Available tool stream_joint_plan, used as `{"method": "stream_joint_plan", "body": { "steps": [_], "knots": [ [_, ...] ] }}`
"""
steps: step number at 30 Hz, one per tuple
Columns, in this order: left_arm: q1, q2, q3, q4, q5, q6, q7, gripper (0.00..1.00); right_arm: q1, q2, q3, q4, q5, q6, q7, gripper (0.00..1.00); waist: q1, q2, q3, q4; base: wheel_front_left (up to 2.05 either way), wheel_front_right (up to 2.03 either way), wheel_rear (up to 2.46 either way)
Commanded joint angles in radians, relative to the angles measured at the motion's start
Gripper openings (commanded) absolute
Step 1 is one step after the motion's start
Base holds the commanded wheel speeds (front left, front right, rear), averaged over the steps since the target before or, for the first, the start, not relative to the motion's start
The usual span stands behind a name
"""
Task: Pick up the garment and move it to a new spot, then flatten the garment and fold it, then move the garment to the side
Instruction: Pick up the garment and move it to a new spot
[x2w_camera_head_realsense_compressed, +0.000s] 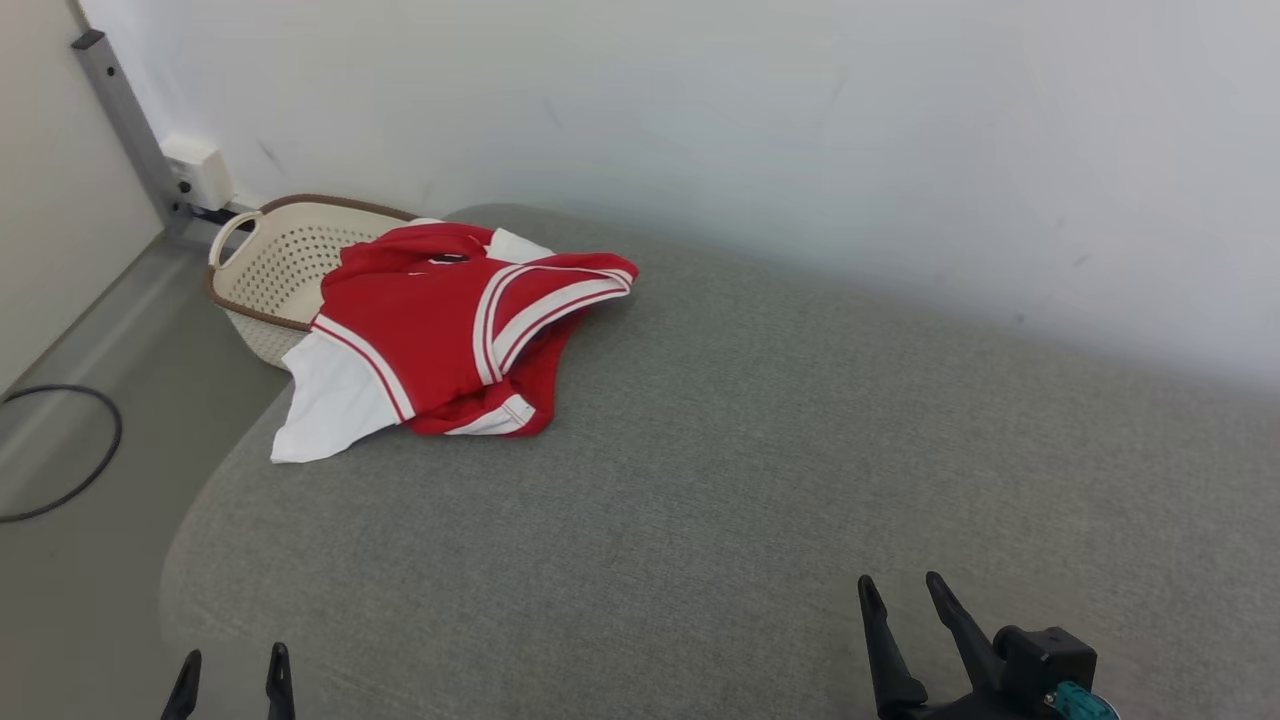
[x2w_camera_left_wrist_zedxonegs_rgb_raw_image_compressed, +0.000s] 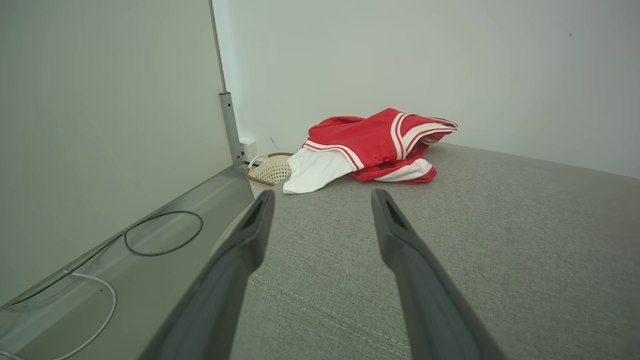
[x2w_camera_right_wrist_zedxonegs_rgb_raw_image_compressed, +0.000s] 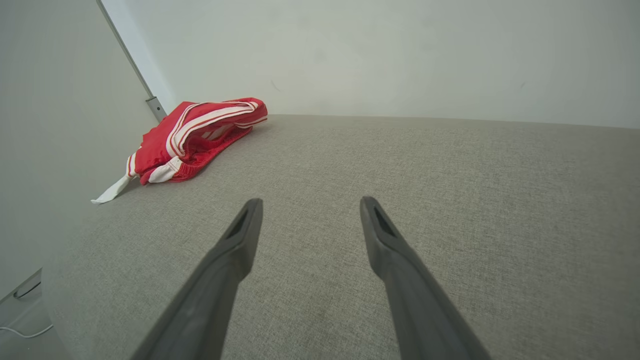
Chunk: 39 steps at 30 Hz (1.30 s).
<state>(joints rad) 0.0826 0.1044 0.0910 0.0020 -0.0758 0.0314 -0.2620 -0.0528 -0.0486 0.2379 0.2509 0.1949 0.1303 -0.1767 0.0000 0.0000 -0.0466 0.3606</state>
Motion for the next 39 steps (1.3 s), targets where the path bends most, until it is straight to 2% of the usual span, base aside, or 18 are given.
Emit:
{"method": "stream_joint_plan", "body": {
  "steps": [1,6,10,17,23,24,27,29,39],
  "knots": [
    [0.009,0.006,0.003,0.002,-0.003,-0.001,-0.004,1.00,-0.008,-0.003,0.007,0.005,0.009,0.001,-0.008,1.00,0.0000,0.0000,0.001,0.048,0.00,0.00,0.00],
    [0.008,0.013,0.007,0.004,-0.012,-0.012,-0.004,1.00,-0.015,-0.003,0.012,0.014,0.009,0.001,-0.011,1.00,0.0000,0.0000,0.002,0.071,0.00,0.00,0.00],
    [0.004,0.018,0.015,0.002,-0.026,-0.013,-0.004,1.00,-0.023,-0.003,0.024,0.019,0.010,0.001,-0.012,1.00,0.0000,0.0000,0.012,0.059,0.00,0.00,0.00],
    [-0.104,0.030,0.043,-0.005,-0.101,-0.065,-0.004,1.00,-0.064,-0.003,0.030,0.010,0.004,0.001,-0.009,1.00,0.0000,0.0000,0.073,-0.022,0.00,0.00,0.00],
    [-0.260,0.074,0.047,0.048,-0.149,-0.108,0.005,1.00,-0.113,-0.003,0.030,-0.010,-0.021,0.001,-0.004,1.00,0.0000,0.0000,0.150,-0.093,0.00,0.00,0.00],
    [-0.339,0.103,0.049,0.081,-0.173,-0.122,0.016,1.00,-0.134,-0.003,0.035,-0.019,-0.023,0.001,-0.004,1.00,0.0000,0.0000,0.183,-0.121,0.00,0.00,0.00],
    [-0.415,0.128,0.039,0.109,-0.188,-0.136,0.031,1.00,-0.153,-0.003,0.040,-0.024,-0.025,0.001,-0.009,1.00,0.0000,0.0000,0.214,-0.149,0.00,0.00,0.00],
    [-0.478,0.172,0.027,0.137,-0.186,-0.143,0.053,1.00,-0.176,-0.003,0.049,-0.026,-0.022,0.001,-0.012,1.00,0.0000,0.0000,0.244,-0.179,0.00,0.00,0.00],
    [-0.753,0.315,-0.028,0.325,-0.279,-0.159,0.174,1.00,-0.239,-0.003,0.071,0.009,0.013,0.001,-0.059,1.00,0.0000,0.0000,0.316,-0.304,0.00,0.00,0.00]
  ]
}}
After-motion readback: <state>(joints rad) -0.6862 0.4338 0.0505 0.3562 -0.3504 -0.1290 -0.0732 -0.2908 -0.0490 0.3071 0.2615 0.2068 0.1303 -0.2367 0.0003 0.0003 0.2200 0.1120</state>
